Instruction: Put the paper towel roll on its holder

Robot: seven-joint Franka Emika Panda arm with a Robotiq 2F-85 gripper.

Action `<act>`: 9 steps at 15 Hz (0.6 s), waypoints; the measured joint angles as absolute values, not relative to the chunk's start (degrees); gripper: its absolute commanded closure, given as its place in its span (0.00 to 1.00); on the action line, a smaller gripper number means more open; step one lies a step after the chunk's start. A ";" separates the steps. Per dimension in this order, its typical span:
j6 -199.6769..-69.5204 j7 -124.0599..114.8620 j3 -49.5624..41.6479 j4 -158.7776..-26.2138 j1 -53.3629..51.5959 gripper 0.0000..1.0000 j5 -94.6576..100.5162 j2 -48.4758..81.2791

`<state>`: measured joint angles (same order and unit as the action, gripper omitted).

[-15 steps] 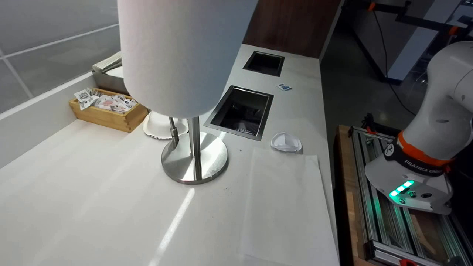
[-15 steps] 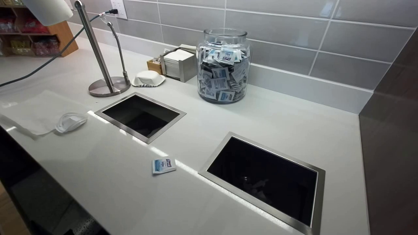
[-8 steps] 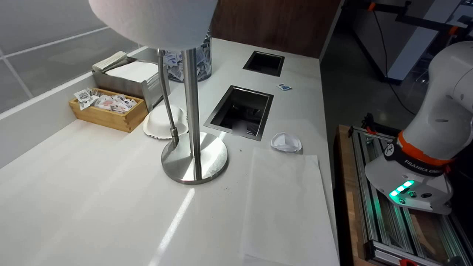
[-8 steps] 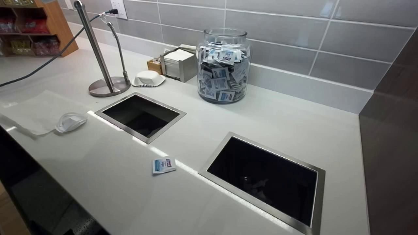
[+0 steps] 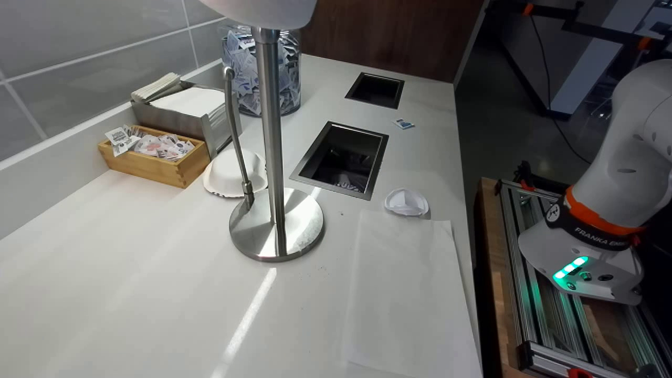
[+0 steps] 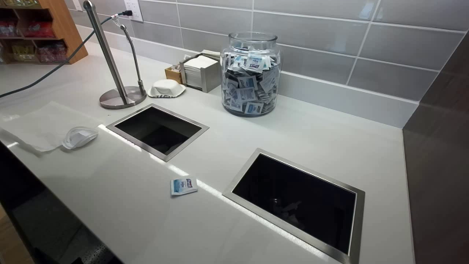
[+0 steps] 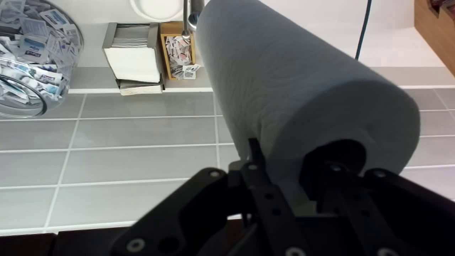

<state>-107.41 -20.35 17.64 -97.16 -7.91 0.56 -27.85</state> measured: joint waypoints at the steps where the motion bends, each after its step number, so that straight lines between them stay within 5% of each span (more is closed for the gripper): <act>1: -107.41 -20.54 17.63 -97.15 -7.43 0.93 0.95 -27.93; 9: -107.41 -21.45 16.17 -97.14 -4.64 0.93 1.41 -28.20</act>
